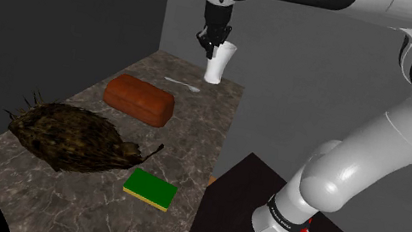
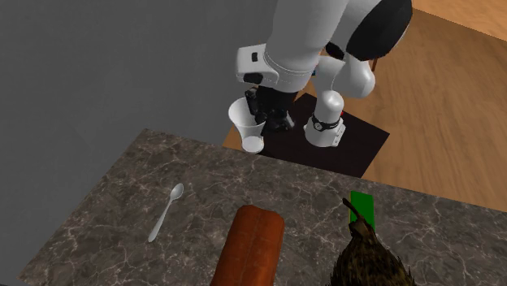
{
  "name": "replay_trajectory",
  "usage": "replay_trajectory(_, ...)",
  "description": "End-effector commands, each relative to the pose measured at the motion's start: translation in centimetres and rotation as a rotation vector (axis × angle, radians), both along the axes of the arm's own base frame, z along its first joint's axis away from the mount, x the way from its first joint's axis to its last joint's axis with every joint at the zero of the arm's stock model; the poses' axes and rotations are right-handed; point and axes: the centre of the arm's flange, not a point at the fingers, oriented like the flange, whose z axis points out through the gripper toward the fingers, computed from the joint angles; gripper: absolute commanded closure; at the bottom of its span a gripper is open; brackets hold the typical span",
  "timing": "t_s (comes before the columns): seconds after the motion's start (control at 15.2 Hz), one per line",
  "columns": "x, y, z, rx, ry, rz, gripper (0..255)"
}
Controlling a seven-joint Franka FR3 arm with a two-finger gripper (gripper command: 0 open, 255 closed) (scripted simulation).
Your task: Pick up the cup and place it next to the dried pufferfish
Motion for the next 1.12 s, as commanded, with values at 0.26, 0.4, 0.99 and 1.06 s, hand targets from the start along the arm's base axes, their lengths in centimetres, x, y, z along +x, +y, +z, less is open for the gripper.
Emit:
replay_trajectory(0.26, -3.0, 7.2, 0.0, 0.0, 0.0, -0.002, 255)
replay_trajectory(0.4, -4.0, 9.7, 0.0, 0.0, 0.0, -0.002, 255)
replay_trajectory(0.99, -8.8, 20.5, 0.0, 0.0, 0.0, -0.002, 255)
replay_trajectory(1.06, -9.4, 21.7, 0.0, 0.0, 0.0, -0.002, 255)
